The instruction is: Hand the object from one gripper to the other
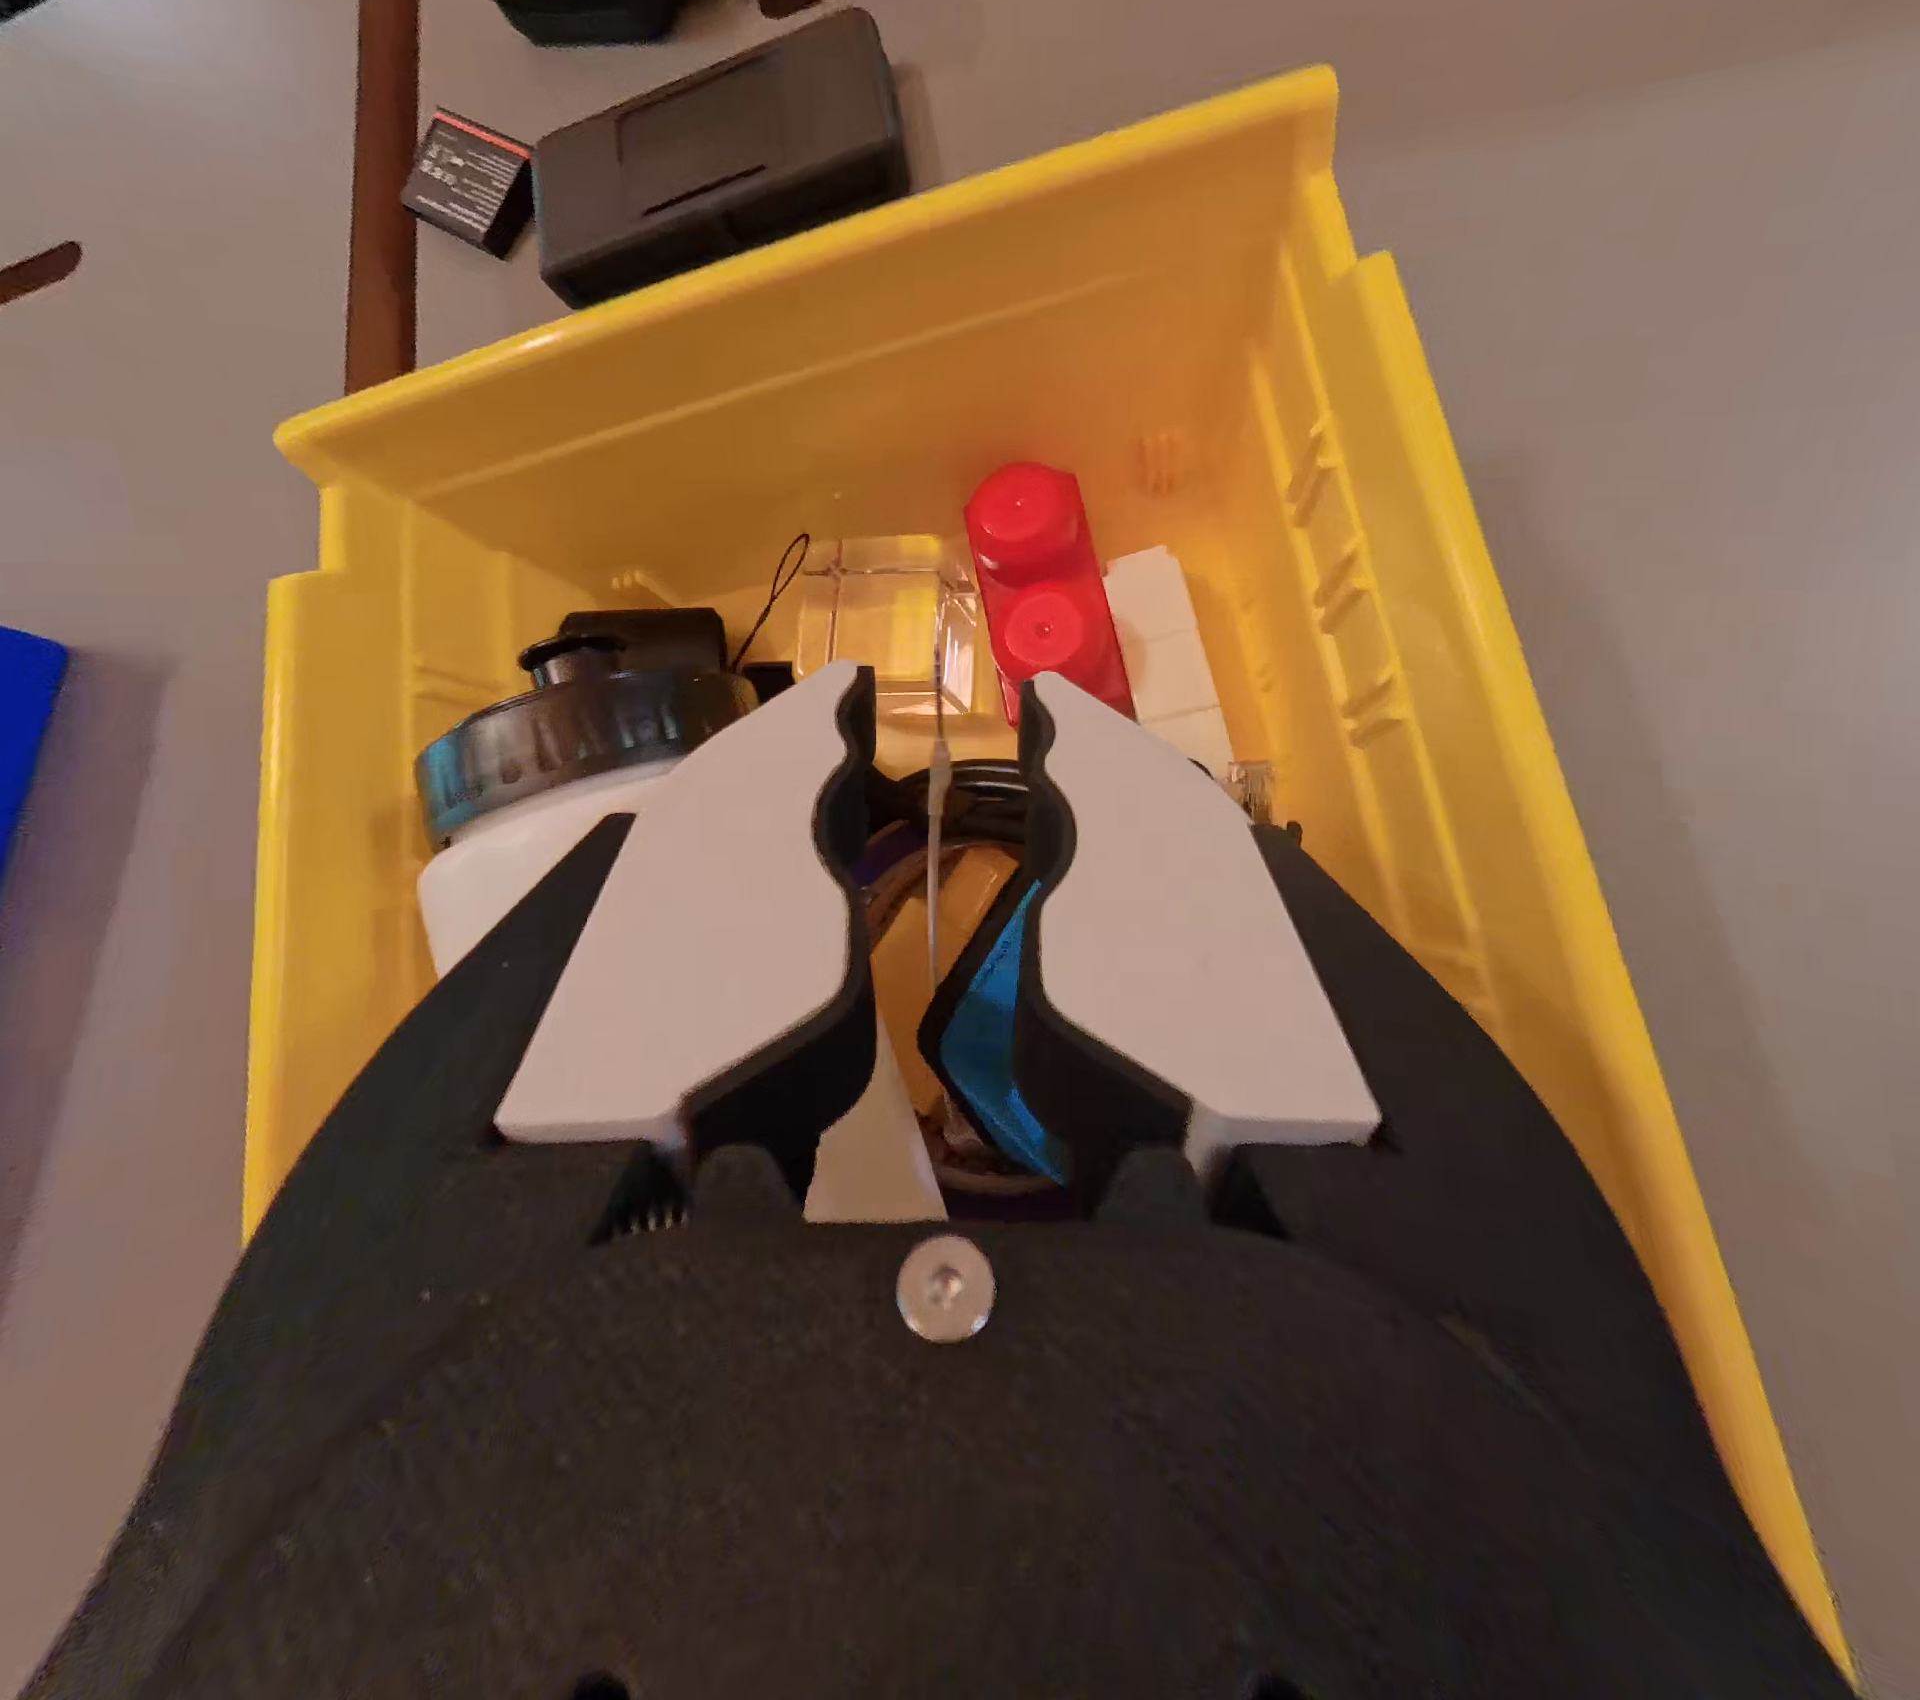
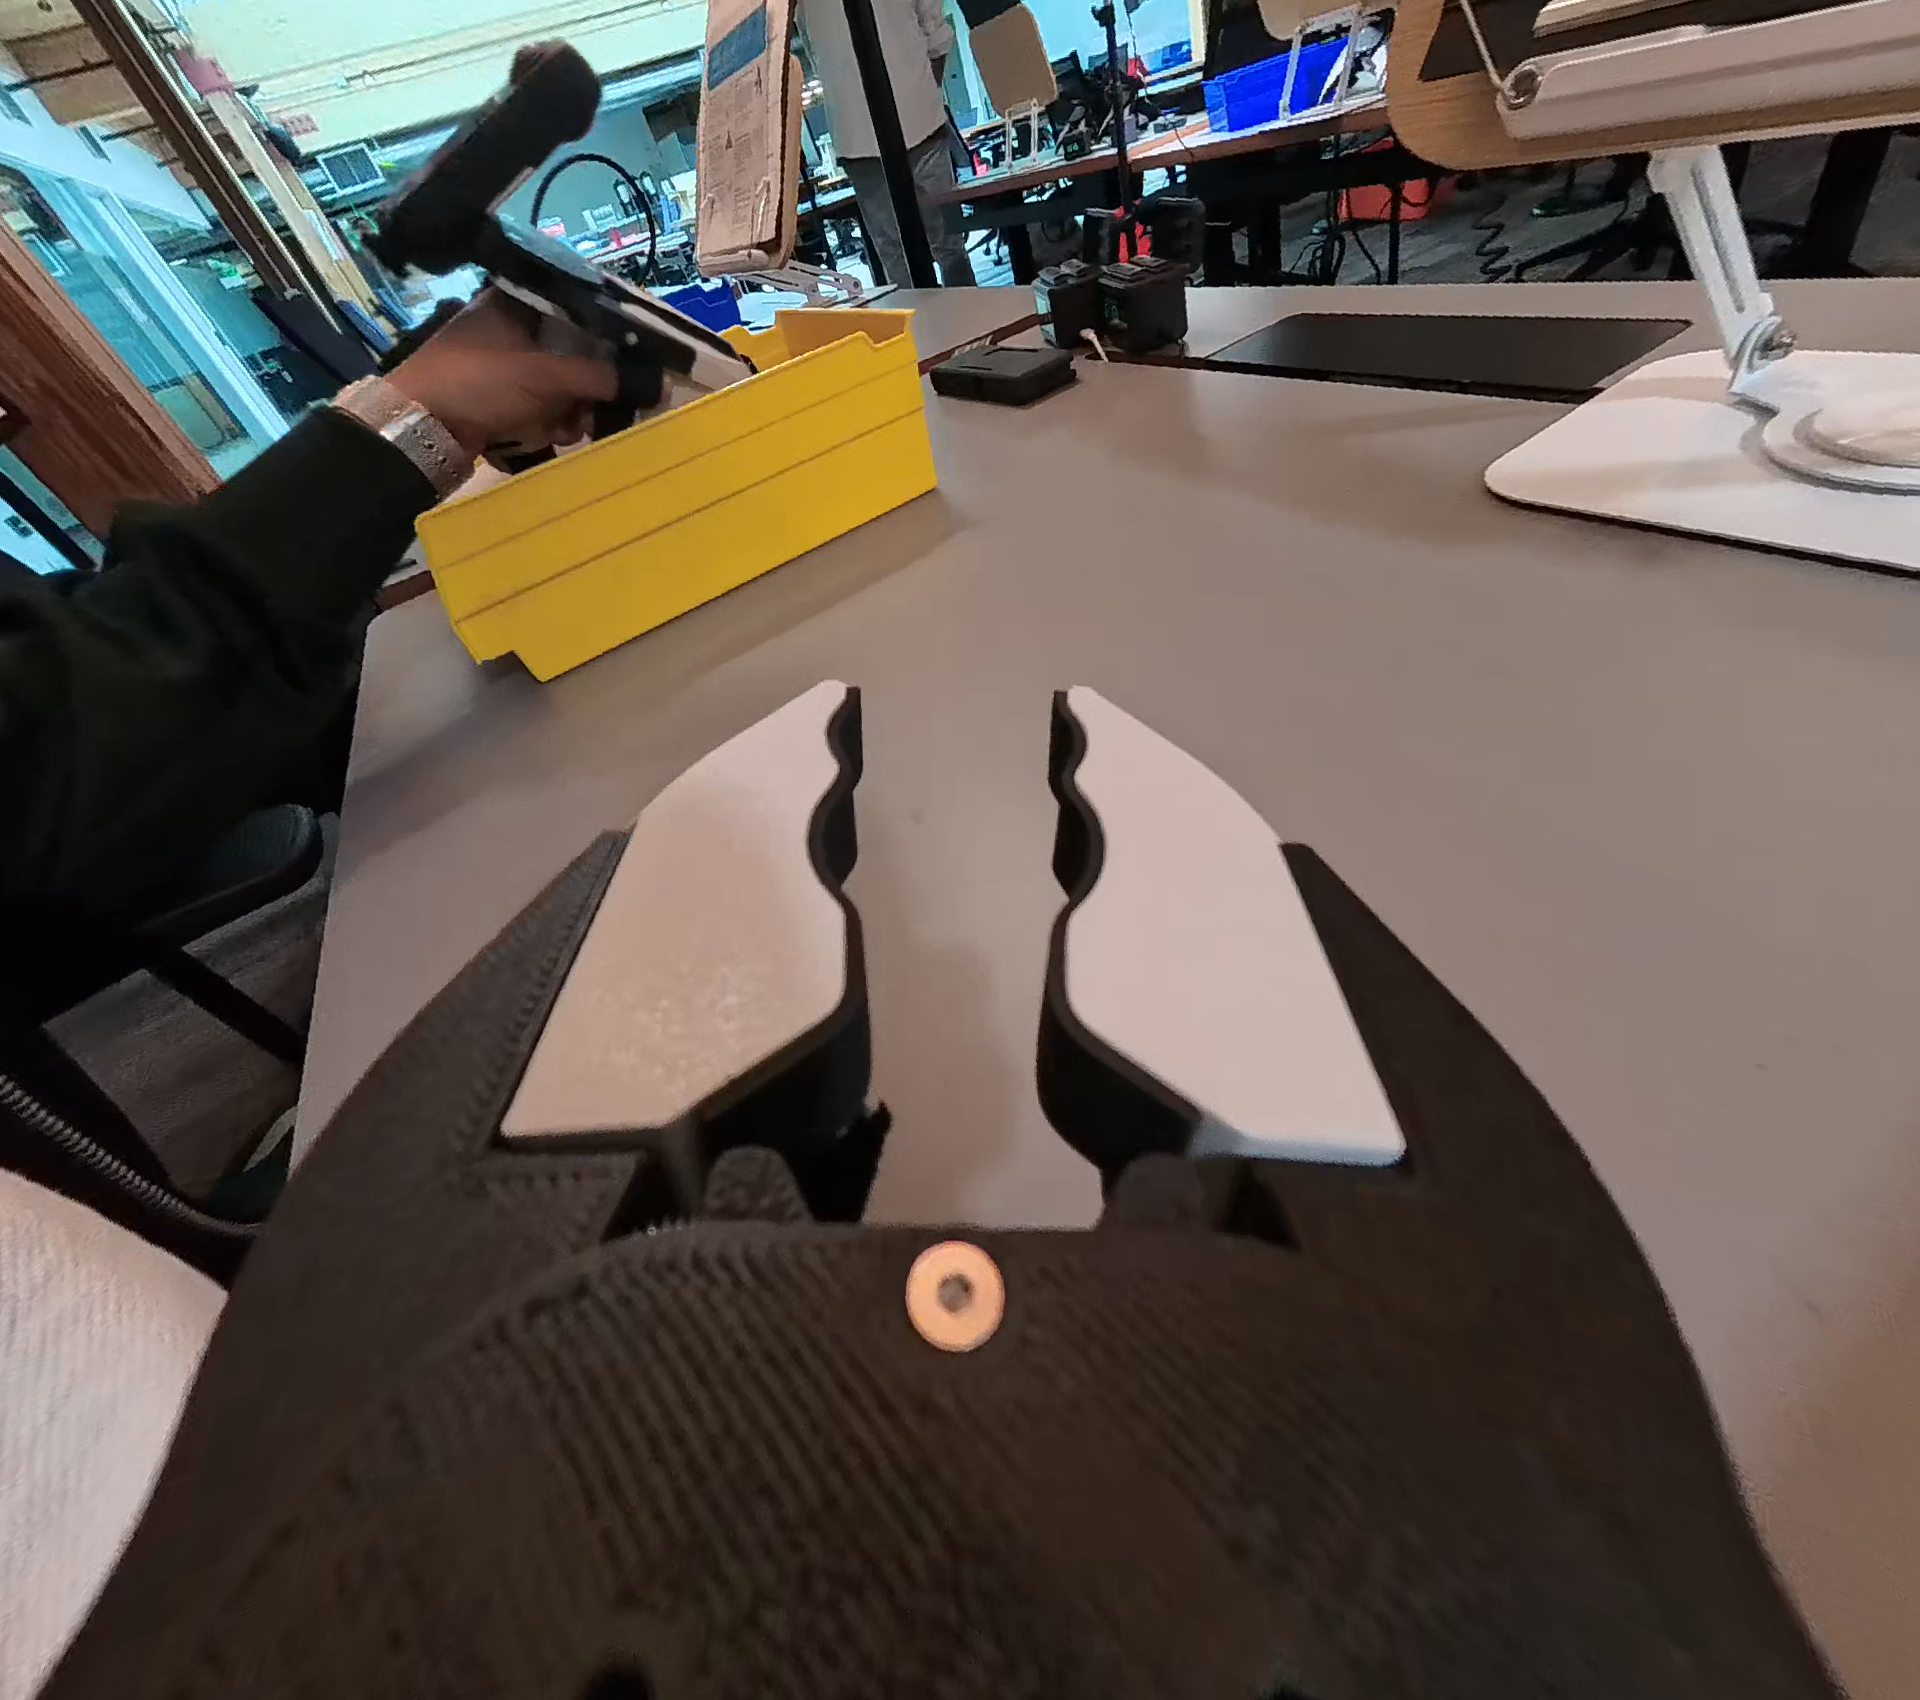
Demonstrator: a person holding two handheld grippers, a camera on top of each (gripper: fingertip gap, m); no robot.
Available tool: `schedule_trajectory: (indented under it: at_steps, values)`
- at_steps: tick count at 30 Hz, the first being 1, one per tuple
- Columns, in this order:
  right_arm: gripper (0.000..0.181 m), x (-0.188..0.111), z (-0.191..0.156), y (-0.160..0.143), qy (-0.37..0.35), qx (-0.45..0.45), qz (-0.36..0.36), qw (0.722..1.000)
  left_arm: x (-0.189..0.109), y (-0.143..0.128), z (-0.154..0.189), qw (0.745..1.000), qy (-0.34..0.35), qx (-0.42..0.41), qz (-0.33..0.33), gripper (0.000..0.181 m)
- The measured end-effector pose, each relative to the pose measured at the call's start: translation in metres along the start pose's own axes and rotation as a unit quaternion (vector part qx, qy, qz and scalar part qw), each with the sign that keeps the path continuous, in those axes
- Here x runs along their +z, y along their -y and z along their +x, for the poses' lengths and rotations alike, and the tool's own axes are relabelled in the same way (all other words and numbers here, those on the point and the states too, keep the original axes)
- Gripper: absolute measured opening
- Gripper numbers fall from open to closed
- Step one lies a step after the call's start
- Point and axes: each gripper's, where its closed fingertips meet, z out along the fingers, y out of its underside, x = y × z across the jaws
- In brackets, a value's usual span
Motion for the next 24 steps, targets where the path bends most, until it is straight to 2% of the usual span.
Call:
schedule_trajectory:
  at_steps: [1,2,3,5,8,12,15,17,24]
  values:
    - [0.035,-0.001,-0.001,-0.001,0.001,-0.002,-0.002,1.0,0.003,-0.002,0.001,1.0,0.006,0.008,-0.012,0.025]
    - [0.035,-0.002,-0.002,-0.001,0.001,-0.005,-0.004,1.0,0.004,-0.004,0.0,0.999,0.015,0.014,-0.024,0.01]
    - [0.034,-0.003,-0.003,-0.001,0.001,-0.008,-0.004,1.0,0.003,-0.003,-0.003,0.999,0.029,0.018,-0.027,0.003]
    - [0.034,-0.005,-0.006,0.0,0.002,-0.011,-0.004,1.0,-0.008,0.008,-0.013,0.998,0.056,0.008,-0.006,0.002]
    - [0.034,-0.01,-0.006,0.001,-0.001,-0.008,0.0,1.0,-0.045,0.039,-0.025,0.995,0.072,-0.019,0.072,0.002]
    - [0.033,-0.014,-0.005,0.005,0.001,0.015,0.013,1.0,-0.108,0.074,-0.033,0.979,0.072,-0.042,0.188,0.002]
    - [0.033,-0.014,-0.006,0.007,0.01,0.043,0.023,0.999,-0.15,0.097,-0.023,0.961,0.033,-0.053,0.269,0.002]
    - [0.033,-0.013,-0.009,0.006,0.017,0.053,0.025,0.998,-0.168,0.108,-0.009,0.952,-0.004,-0.052,0.3,0.002]
    - [0.032,-0.006,-0.027,-0.003,0.022,-0.013,-0.011,1.0,-0.2,0.14,0.073,0.922,-0.153,-0.015,0.355,0.002]
